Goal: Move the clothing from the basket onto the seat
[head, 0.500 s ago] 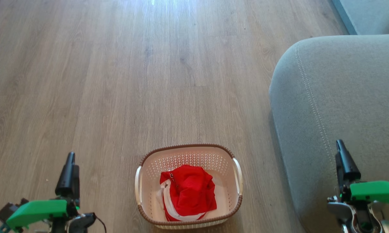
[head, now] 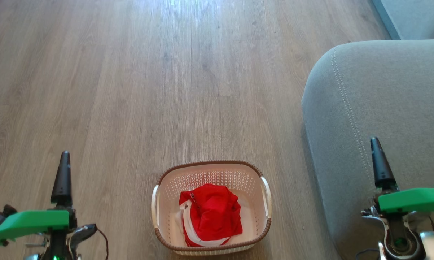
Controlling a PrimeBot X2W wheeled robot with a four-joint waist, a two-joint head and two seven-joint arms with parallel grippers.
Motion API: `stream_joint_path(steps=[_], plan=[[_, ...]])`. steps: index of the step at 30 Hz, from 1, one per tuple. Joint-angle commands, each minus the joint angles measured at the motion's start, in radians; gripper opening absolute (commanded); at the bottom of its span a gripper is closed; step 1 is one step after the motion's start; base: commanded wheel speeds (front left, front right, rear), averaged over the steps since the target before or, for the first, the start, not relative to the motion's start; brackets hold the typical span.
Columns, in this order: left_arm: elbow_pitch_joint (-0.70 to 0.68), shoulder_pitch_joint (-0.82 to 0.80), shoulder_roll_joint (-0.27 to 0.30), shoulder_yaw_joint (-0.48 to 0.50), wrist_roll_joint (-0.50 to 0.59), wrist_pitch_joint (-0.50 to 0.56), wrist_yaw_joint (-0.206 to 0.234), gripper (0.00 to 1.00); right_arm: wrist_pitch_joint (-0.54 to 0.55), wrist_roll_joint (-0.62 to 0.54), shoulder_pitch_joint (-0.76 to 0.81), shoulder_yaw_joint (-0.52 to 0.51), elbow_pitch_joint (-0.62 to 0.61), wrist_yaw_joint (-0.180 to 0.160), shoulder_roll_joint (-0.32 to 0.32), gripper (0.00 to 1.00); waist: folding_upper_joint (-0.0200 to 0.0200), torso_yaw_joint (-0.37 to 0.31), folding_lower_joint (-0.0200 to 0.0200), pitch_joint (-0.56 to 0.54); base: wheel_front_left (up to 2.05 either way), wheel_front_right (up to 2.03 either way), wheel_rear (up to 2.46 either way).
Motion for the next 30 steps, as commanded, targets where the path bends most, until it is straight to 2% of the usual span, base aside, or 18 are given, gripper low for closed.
stream_joint_path(steps=[1,6,10,14,22,30], plan=[[-0.047,-0.056,0.009,0.024,0.026,-0.012,-0.002,1.0,-0.011,-0.035,-0.068,0.012,-0.05,0.0,-0.01,1.0,0.0,0.0,0.0,0.0,0.0,0.0,0.0],[-0.109,-0.062,0.01,0.024,0.103,-0.027,0.022,1.0,-0.026,-0.13,-0.079,0.035,-0.086,0.0,-0.01,1.0,0.0,0.003,0.0,0.002,0.0,0.0,0.0],[-0.169,-0.065,0.01,0.01,0.168,-0.041,0.082,1.0,-0.041,-0.227,-0.088,0.06,-0.124,0.0,-0.01,1.0,0.0,0.006,0.0,0.004,0.0,0.0,0.0],[-0.217,-0.064,0.011,-0.011,0.248,-0.053,0.113,1.0,-0.053,-0.293,-0.093,0.074,-0.148,0.0,-0.011,1.0,0.0,0.008,0.0,0.006,0.0,0.0,0.0],[-0.278,-0.054,0.012,-0.103,0.432,-0.076,0.188,1.0,-0.076,-0.4,-0.091,0.1,-0.152,0.0,-0.011,1.0,0.0,0.012,0.0,0.004,0.0,0.0,0.0],[-0.321,-0.053,0.012,-0.163,0.593,-0.097,0.236,1.0,-0.097,-0.503,-0.09,0.119,-0.142,0.0,-0.012,1.0,0.0,0.013,0.0,0.001,0.0,0.0,0.0]])
